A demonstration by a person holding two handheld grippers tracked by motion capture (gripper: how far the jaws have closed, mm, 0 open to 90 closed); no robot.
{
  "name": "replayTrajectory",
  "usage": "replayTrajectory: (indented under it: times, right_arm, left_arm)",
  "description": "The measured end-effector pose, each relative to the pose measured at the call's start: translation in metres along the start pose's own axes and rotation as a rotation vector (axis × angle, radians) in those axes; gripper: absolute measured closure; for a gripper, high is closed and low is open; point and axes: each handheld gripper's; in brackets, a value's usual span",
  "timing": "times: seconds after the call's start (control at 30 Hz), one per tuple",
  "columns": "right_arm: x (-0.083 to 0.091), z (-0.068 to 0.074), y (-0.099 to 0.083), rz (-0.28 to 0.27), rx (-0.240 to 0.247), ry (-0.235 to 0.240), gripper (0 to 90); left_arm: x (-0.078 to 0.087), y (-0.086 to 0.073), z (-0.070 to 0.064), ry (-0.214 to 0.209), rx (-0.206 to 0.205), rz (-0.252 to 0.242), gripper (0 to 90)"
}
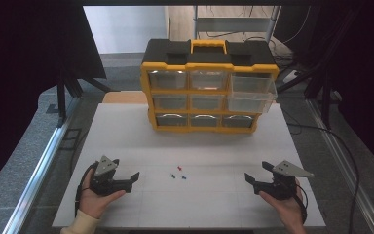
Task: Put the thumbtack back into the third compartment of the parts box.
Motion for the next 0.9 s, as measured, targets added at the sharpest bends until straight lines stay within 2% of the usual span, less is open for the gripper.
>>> replayTrajectory:
  times: [0.23,0.47,0.7,0.9]
  right_arm:
    - [0.0,-0.007,-0.005,0.022,-0.016,-0.004,17.6]
    - [0.0,-0.009,-0.005,0.029,-0.018,-0.012,17.9]
    - [0.004,-0.001,-0.002,0.015,-0.008,-0.023,18.1]
    - [0.001,0.003,0.002,0.008,-0.004,-0.005,18.2]
  left_arm:
    - [-0.002,0.003,0.003,-0.01,0.017,-0.011,9.3]
    - [-0.003,0.003,0.004,-0.008,0.016,-0.015,9.4]
    - [-0.002,0.002,0.004,-0.021,0.019,-0.016,9.4]
    - [-0.002,0.002,0.004,-0.021,0.017,-0.021,9.6]
Point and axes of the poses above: each handheld gripper's, and its own axes: x roughly backward along the jaws, y roughly out of its top, z roughly to its left
